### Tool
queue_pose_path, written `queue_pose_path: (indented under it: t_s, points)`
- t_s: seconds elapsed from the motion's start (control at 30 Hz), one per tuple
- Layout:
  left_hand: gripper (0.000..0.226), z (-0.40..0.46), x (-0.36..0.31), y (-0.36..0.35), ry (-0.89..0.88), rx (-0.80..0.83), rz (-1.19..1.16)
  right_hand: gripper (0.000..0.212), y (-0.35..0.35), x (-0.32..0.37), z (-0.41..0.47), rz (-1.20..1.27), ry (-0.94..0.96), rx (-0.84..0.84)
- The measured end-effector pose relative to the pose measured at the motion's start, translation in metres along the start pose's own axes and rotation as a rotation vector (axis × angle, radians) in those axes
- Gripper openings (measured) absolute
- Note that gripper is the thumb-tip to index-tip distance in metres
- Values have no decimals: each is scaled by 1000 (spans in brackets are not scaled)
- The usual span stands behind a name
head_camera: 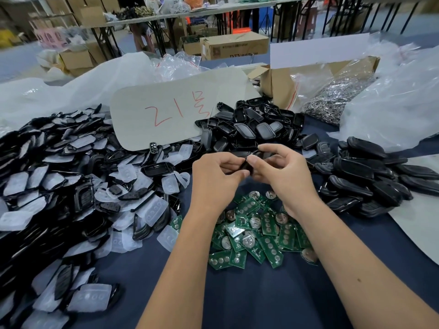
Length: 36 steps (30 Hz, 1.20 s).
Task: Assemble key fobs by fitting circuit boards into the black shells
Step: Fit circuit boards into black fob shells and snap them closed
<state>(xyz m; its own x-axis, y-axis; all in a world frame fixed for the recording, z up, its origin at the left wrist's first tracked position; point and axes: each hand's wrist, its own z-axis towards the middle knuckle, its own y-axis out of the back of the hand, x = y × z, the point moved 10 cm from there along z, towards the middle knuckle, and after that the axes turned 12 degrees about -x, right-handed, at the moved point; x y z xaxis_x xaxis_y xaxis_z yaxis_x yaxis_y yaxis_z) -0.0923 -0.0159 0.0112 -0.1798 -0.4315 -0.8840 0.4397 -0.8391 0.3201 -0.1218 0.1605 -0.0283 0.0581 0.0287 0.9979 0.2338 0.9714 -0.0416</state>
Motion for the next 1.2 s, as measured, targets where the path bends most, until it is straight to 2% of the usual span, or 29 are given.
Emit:
queue_pose_path:
  t_s: [0.07, 0.17, 0.47, 0.7, 0.97, 1.2]
  points:
    - [23, 1, 8, 2, 73, 1, -56, 31, -6, 2, 1, 51, -20, 96]
    - [20, 1, 17, 2, 150, 34, -127, 29, -11, 9, -2, 58, 16, 197]
    - [19, -1, 18, -3, 193, 102, -213, 17, -10, 13, -2, 88, 63, 204]
    - [17, 0, 27, -1, 248, 55, -241, 17, -11, 7, -2, 192, -22, 259]
    - [22, 7, 13, 5, 79, 19, -161, 23, -14, 11, -5, 211, -16, 299]
    - [15, 6, 10, 3, 11, 40, -92, 19, -6, 23, -4, -24, 211, 216]
